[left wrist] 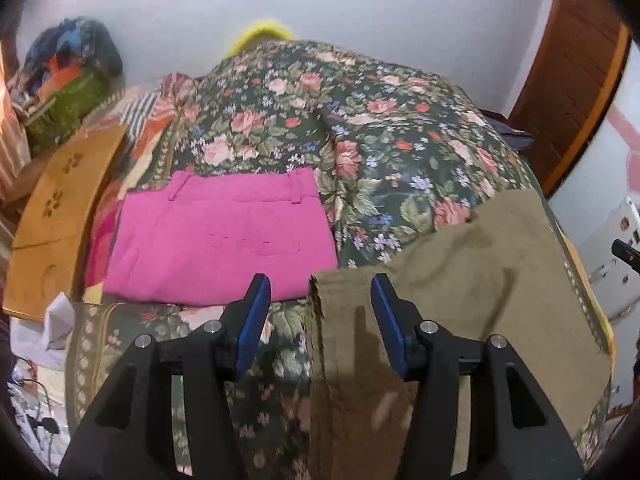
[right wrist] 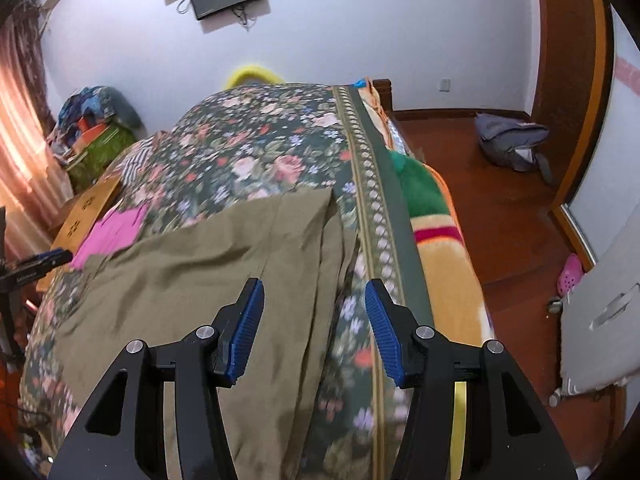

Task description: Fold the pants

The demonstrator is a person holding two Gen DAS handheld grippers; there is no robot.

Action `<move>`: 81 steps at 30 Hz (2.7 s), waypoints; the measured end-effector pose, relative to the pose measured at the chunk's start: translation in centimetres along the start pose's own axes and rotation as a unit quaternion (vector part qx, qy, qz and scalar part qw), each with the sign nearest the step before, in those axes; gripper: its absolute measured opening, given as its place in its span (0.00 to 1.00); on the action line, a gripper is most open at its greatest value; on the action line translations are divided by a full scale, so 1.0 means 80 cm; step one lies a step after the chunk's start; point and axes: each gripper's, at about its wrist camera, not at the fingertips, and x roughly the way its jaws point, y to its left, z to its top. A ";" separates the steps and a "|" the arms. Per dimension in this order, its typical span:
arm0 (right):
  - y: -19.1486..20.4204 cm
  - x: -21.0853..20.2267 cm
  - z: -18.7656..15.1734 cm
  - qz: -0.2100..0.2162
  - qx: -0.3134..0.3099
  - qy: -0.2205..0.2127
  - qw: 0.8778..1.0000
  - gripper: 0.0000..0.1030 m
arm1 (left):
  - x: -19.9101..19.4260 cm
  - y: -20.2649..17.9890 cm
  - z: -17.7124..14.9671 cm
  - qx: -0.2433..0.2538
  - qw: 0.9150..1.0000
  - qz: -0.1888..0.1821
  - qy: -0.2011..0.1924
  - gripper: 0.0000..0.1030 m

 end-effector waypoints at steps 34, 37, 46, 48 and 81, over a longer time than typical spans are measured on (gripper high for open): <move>0.008 0.197 0.065 0.055 -0.031 0.083 0.995 0.28 | 0.111 0.007 -0.012 -0.048 0.990 -0.111 0.076 0.56; 0.018 0.189 0.066 0.049 -0.048 0.070 0.995 0.19 | 0.095 0.003 -0.013 -0.037 0.994 -0.087 0.061 0.53; 0.055 0.178 0.080 0.043 -0.105 0.031 0.993 0.08 | 0.062 0.021 -0.014 -0.041 0.997 -0.052 0.034 0.50; 0.065 0.183 0.085 0.033 -0.118 0.026 0.992 0.08 | 0.061 0.025 -0.010 -0.041 0.998 -0.038 0.029 0.50; 0.174 0.103 0.016 0.102 -0.175 0.058 0.978 0.43 | 0.011 -0.056 -0.042 0.013 0.997 -0.054 0.051 0.60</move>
